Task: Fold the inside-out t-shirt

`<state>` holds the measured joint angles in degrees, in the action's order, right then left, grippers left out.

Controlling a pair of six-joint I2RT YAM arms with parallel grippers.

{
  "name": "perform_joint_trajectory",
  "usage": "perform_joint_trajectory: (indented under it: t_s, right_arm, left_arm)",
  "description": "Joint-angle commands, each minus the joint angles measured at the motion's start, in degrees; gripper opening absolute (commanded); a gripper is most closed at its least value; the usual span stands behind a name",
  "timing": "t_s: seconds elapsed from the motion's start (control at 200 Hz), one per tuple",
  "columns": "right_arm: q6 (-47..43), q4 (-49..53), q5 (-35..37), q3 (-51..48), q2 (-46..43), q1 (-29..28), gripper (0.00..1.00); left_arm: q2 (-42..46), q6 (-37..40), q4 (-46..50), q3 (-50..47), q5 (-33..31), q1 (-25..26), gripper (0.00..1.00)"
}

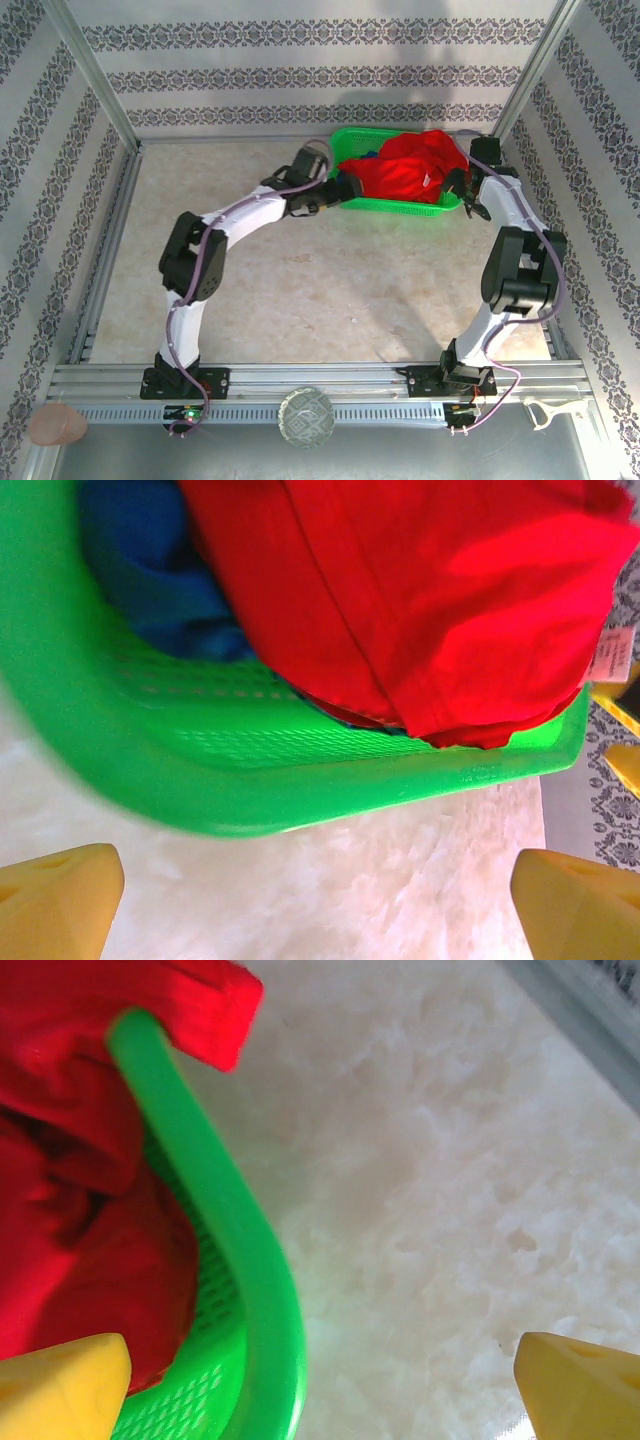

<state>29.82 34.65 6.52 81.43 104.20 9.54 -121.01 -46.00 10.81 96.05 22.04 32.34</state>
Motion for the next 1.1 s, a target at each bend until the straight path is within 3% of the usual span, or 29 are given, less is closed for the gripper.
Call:
perform_joint_trajectory:
  t_s: [0.0, 0.16, 0.505, 0.625, 0.764, 0.864, 1.094]
  right_arm:
    - [-0.19, 6.22, -1.68, 4.11, 4.97, 0.29, 0.98]
    - [3.38, 6.56, -0.51, -1.26, 3.10, 0.98, 0.98]
    - [7.82, -0.68, -2.48, -23.55, -19.76, 1.44, 0.98]
    - [7.83, -1.37, -2.48, -25.53, -27.48, 1.45, 0.98]
    - [4.70, -4.16, -7.17, -25.12, -36.03, 0.41, 0.92]
    - [2.81, -6.27, -11.92, -23.72, -37.44, -3.91, 0.90]
    - [1.51, -10.57, -16.68, -13.79, -22.52, -20.28, 0.88]
  left_arm:
    - [-4.11, -2.87, -0.92, 6.16, 0.96, 1.52, 0.99]
    - [-9.61, -3.64, -0.52, 12.89, 0.19, 1.85, 0.99]
    - [-26.81, -2.07, 9.23, 43.23, 4.09, 1.85, 0.99]
    - [-28.09, -0.60, 11.20, 47.26, 4.82, 1.68, 0.99]
    - [-23.52, 3.97, 14.52, 45.21, 6.00, 1.24, 0.99]
    - [-16.02, 6.74, 13.24, 37.29, 6.16, 0.94, 0.99]
    - [8.17, 2.58, -2.83, 4.85, 4.57, -3.62, 0.99]
